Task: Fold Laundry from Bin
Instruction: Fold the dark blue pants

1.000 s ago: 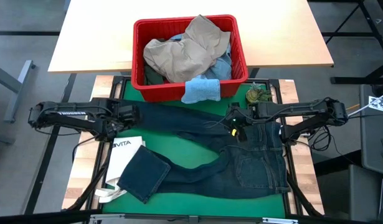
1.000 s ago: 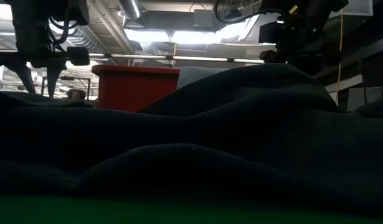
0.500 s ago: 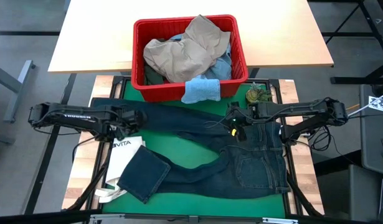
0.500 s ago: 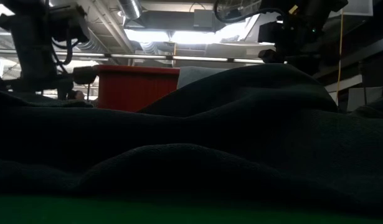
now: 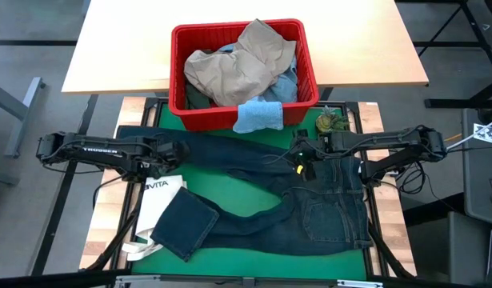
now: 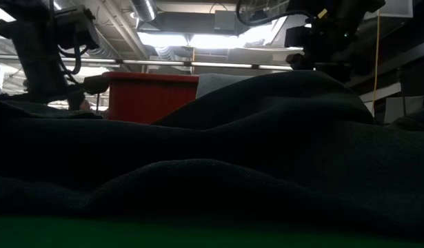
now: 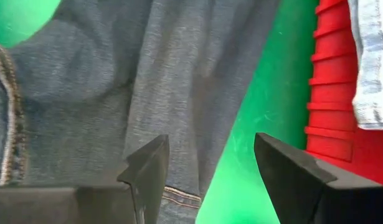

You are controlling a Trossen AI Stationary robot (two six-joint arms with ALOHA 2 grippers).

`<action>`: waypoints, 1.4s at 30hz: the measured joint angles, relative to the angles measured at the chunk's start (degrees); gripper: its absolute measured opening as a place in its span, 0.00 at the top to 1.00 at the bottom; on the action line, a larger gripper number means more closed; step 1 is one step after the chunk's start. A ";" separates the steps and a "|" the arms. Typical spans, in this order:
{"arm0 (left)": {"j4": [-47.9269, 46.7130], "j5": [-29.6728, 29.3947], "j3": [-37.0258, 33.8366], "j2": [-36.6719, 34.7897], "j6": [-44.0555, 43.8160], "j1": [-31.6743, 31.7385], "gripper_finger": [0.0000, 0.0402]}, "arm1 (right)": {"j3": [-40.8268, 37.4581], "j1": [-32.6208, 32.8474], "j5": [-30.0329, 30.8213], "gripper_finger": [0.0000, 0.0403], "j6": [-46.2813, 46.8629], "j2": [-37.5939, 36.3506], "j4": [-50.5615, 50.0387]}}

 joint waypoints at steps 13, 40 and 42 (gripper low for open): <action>1.74 -3.89 0.02 0.00 -4.14 0.02 0.72 | 0.00 0.00 0.42 0.41 0.00 0.00 0.03; -4.84 -6.02 0.02 0.00 2.47 0.50 0.71 | 0.00 0.00 0.43 0.41 0.00 0.00 0.01; -4.81 -7.60 0.02 0.00 4.60 0.50 0.71 | 0.00 0.00 0.42 0.41 0.00 0.00 0.03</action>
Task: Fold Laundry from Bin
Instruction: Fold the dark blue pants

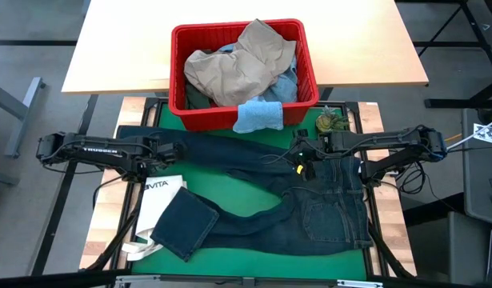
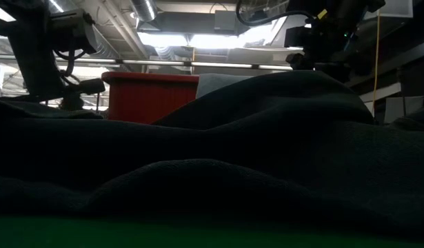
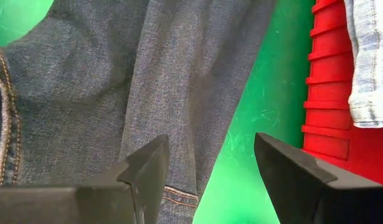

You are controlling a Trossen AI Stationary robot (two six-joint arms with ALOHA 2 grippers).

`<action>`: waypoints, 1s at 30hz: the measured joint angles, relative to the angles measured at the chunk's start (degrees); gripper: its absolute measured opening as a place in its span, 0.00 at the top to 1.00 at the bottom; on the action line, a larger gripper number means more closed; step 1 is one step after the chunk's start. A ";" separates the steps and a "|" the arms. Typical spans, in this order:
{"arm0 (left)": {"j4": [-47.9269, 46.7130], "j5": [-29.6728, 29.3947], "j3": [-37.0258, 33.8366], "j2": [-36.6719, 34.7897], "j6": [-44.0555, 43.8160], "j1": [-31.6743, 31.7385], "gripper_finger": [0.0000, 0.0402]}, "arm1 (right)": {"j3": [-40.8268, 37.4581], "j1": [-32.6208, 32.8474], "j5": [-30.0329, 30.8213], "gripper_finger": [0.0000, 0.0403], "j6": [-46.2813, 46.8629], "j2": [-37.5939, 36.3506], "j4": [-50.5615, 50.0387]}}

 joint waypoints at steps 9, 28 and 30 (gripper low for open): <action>-0.60 -3.55 0.00 0.00 2.47 0.00 0.71 | 0.00 0.00 0.01 0.41 0.07 0.00 0.02; -0.59 -0.80 0.00 0.00 4.04 0.00 0.71 | 0.00 0.00 0.00 0.41 0.20 0.00 0.00; -0.60 -1.15 0.00 0.00 5.24 0.00 0.71 | 0.00 0.00 0.00 0.41 0.20 0.00 0.02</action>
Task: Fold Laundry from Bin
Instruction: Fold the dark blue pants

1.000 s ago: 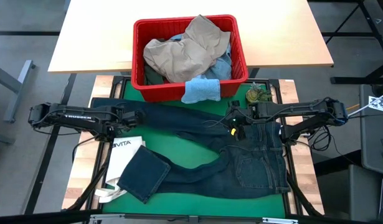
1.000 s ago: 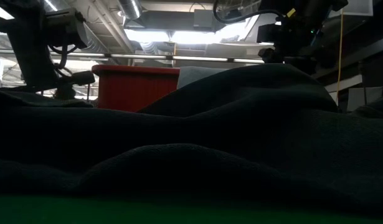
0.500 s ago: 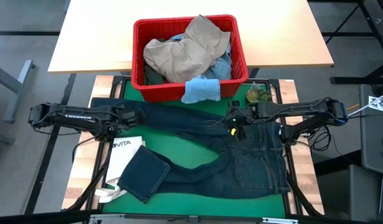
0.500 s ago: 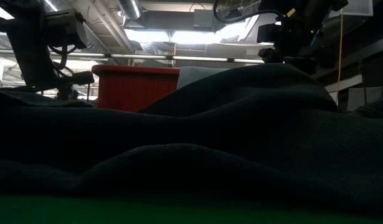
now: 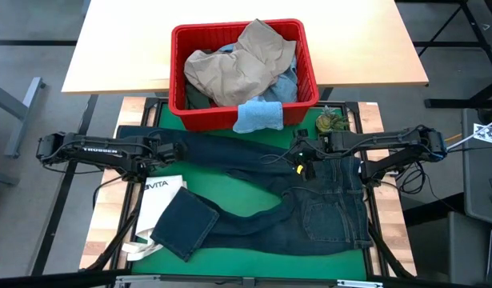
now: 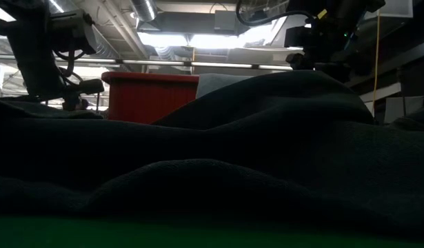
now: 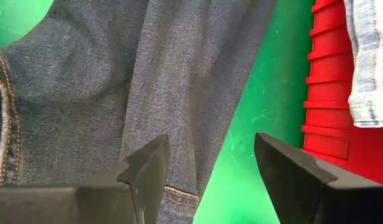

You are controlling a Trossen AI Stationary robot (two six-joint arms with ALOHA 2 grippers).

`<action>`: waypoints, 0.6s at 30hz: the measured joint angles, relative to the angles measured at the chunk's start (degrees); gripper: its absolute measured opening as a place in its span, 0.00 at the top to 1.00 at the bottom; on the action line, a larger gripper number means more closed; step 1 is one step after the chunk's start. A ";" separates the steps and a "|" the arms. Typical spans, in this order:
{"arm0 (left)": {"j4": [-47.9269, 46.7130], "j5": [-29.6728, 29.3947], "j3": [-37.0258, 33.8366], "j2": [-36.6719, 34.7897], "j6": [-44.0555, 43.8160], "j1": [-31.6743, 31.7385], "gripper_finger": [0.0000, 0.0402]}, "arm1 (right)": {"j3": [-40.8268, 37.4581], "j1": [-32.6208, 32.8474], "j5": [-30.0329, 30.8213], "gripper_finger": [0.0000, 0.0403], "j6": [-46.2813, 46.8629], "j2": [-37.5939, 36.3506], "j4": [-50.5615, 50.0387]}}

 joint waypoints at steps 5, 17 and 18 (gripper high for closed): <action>-0.01 -1.33 0.00 0.00 2.84 0.00 0.72 | 0.00 0.00 0.01 0.41 0.00 0.00 0.02; -0.77 -4.87 0.00 0.00 12.38 -0.02 0.98 | 0.02 0.00 0.01 0.41 0.00 0.00 1.10; -0.69 -4.93 0.00 0.00 13.76 -0.02 0.99 | 0.02 0.00 0.00 0.41 0.00 0.00 1.09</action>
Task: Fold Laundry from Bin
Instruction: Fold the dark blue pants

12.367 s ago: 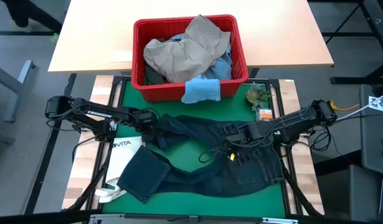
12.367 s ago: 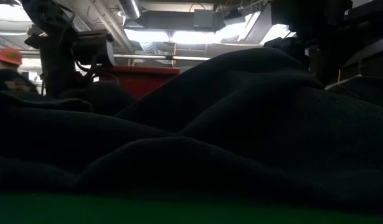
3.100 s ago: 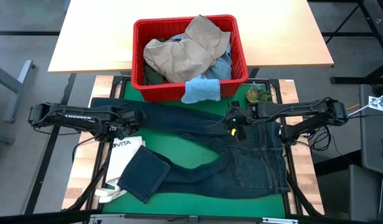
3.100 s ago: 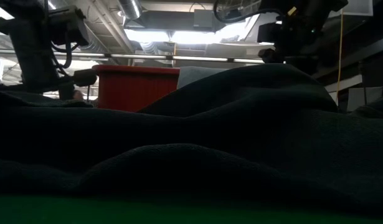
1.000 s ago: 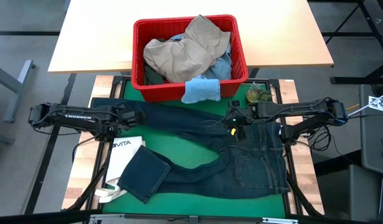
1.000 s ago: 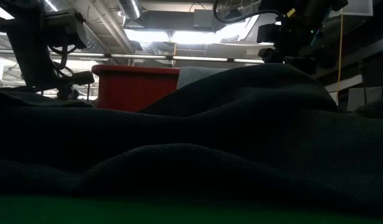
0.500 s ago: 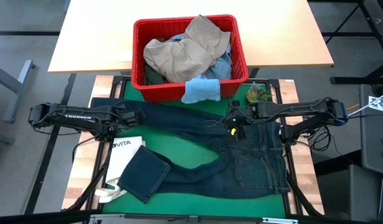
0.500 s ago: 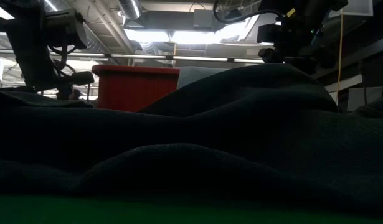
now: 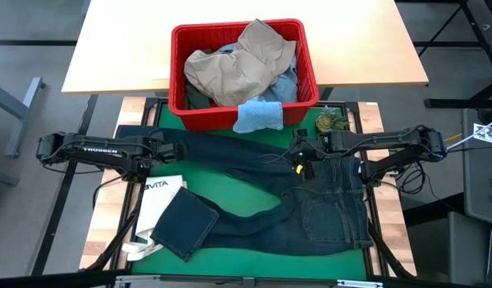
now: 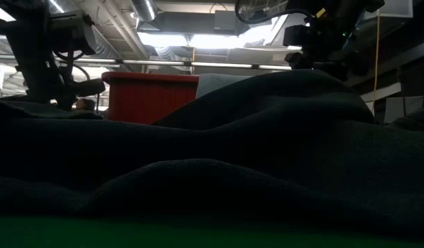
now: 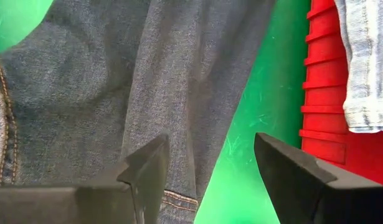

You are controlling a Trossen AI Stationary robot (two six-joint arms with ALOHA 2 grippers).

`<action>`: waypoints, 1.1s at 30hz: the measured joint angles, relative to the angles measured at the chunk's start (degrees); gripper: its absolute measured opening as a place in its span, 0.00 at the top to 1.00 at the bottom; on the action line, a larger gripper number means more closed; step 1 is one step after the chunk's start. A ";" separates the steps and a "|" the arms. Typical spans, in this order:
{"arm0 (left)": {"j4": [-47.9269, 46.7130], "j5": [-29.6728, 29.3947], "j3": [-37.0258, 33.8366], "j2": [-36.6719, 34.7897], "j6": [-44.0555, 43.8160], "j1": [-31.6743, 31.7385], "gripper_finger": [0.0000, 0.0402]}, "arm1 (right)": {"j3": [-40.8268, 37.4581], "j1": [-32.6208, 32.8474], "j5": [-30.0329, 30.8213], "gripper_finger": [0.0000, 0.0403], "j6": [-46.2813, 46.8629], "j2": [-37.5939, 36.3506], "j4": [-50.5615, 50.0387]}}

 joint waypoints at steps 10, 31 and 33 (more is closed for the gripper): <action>2.31 -2.31 4.42 0.00 19.70 -4.18 1.00 | 0.00 0.00 0.00 0.41 0.02 0.00 0.01; 32.91 -2.49 7.69 12.14 46.12 -14.29 1.00 | 0.00 0.00 -0.57 0.41 0.04 0.00 7.72; 35.80 -0.90 7.69 15.36 46.59 -15.29 1.00 | 0.00 0.00 -0.57 0.41 0.04 0.00 8.13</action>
